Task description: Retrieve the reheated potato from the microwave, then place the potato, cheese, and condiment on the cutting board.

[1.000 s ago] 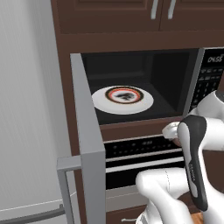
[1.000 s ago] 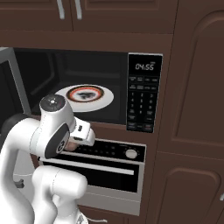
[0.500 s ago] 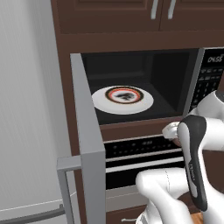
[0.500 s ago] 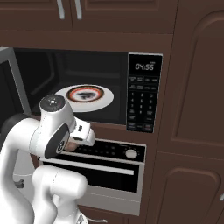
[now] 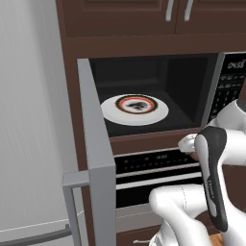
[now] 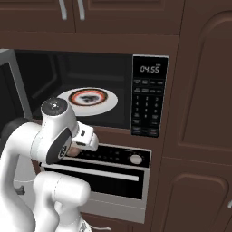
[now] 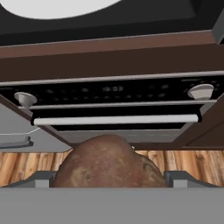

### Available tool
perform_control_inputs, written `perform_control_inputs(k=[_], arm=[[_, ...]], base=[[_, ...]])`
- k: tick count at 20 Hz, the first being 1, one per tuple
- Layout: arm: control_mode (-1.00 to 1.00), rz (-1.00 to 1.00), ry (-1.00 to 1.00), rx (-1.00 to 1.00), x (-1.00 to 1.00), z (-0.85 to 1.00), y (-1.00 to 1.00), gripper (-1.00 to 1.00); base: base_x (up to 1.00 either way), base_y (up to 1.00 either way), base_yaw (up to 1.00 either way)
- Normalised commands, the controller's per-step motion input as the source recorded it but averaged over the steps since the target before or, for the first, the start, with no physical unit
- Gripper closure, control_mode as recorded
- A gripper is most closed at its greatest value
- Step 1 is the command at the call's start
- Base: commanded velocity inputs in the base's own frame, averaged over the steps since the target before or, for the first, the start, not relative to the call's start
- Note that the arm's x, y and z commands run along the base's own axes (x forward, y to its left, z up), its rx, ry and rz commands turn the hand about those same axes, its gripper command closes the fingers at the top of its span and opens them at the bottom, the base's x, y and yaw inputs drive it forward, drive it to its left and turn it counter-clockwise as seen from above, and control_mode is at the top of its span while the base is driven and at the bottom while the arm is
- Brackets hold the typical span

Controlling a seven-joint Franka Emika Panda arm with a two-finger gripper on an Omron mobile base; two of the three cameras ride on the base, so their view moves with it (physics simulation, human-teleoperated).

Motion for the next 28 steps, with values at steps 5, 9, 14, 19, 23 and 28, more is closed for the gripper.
perform_control_inputs(k=[5, 9, 14, 19, 23, 28], arm=[[1.00, 0.00, 0.00, 0.00, 0.00, 0.00, 0.00, 1.00], [1.00, 0.00, 0.00, 0.00, 0.00, 0.00, 0.00, 1.00], [1.00, 0.00, 0.00, 0.00, 0.00, 0.00, 0.00, 1.00], [1.00, 0.00, 0.00, 0.00, 0.00, 0.00, 0.00, 1.00], [1.00, 0.00, 0.00, 0.00, 0.00, 0.00, 0.00, 1.00], [1.00, 0.00, 0.00, 0.00, 0.00, 0.00, 0.00, 1.00]], base=[[-0.73, 0.00, 0.03], [-0.53, -0.09, -0.03], [-0.05, -0.02, -0.89], [0.00, 0.02, -1.00], [0.00, 0.02, -1.00], [0.00, 0.02, -1.00]])
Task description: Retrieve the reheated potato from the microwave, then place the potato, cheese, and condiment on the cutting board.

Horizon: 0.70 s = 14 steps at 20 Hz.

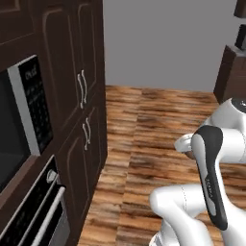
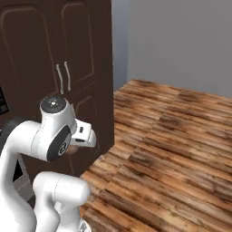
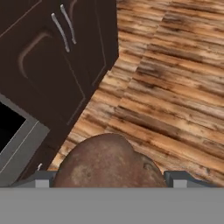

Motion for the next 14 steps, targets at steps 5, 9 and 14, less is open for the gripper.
perform_control_inputs(k=[5, 9, 14], arm=[[1.00, 0.00, 0.00, 0.00, 0.00, 0.00, 0.00, 1.00], [1.00, 0.00, 0.00, 0.00, 0.00, 0.00, 0.00, 1.00], [1.00, 0.00, 0.00, 0.00, 0.00, 0.00, 0.00, 1.00]], base=[[0.00, 0.02, -1.00], [0.00, 0.02, -1.00], [0.01, 0.05, -1.00]])
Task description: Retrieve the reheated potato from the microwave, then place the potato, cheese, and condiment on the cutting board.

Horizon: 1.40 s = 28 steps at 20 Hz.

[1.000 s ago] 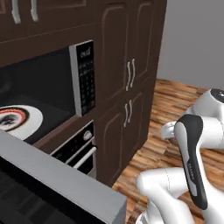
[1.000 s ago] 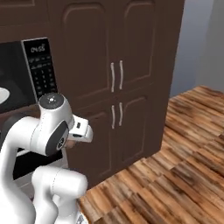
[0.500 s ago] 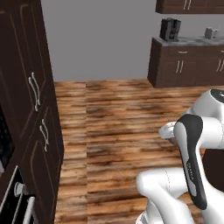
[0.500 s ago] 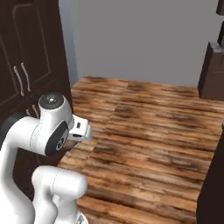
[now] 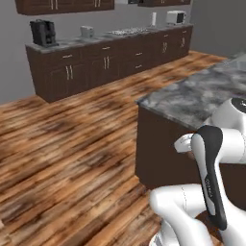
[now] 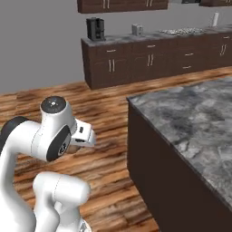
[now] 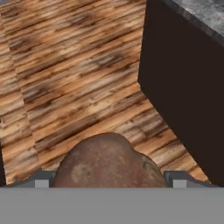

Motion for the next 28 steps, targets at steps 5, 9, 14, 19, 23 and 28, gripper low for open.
perform_control_inputs(k=[5, 9, 14, 19, 23, 28], arm=[[1.00, 0.00, 0.00, 0.00, 0.00, 0.00, 0.00, 1.00], [1.00, 0.00, 0.00, 0.00, 0.00, 0.00, 0.00, 1.00], [1.00, 0.00, 0.00, 0.00, 0.00, 0.00, 0.00, 1.00], [1.00, 0.00, 0.00, 0.00, 0.00, 0.00, 0.00, 1.00], [1.00, 0.00, 0.00, 0.00, 0.00, 0.00, 0.00, 1.00], [1.00, 0.00, 0.00, 0.00, 0.00, 0.00, 0.00, 1.00]], base=[[0.21, 0.10, -0.83], [0.49, 0.12, -0.54], [0.47, 0.10, -0.22], [0.49, -0.21, -0.16], [0.30, -0.62, -0.12], [0.13, -0.69, -0.18]])
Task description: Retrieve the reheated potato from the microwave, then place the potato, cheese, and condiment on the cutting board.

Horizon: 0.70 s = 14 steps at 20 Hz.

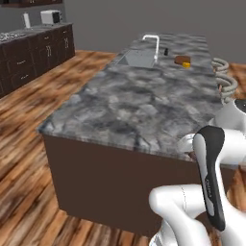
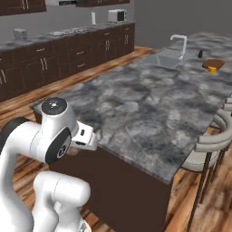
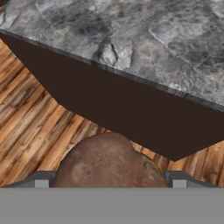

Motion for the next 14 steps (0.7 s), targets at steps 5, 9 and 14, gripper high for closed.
perform_control_inputs(k=[5, 9, 14], arm=[[1.00, 0.00, 0.00, 0.00, 0.00, 0.00, 0.00, 1.00], [1.00, 0.00, 0.00, 0.00, 0.00, 0.00, 0.00, 1.00], [1.00, 0.00, 0.00, 0.00, 0.00, 0.00, 0.00, 1.00]], base=[[-0.04, -0.77, -0.29], [0.00, -0.77, -0.21], [0.08, -0.78, -0.09]])
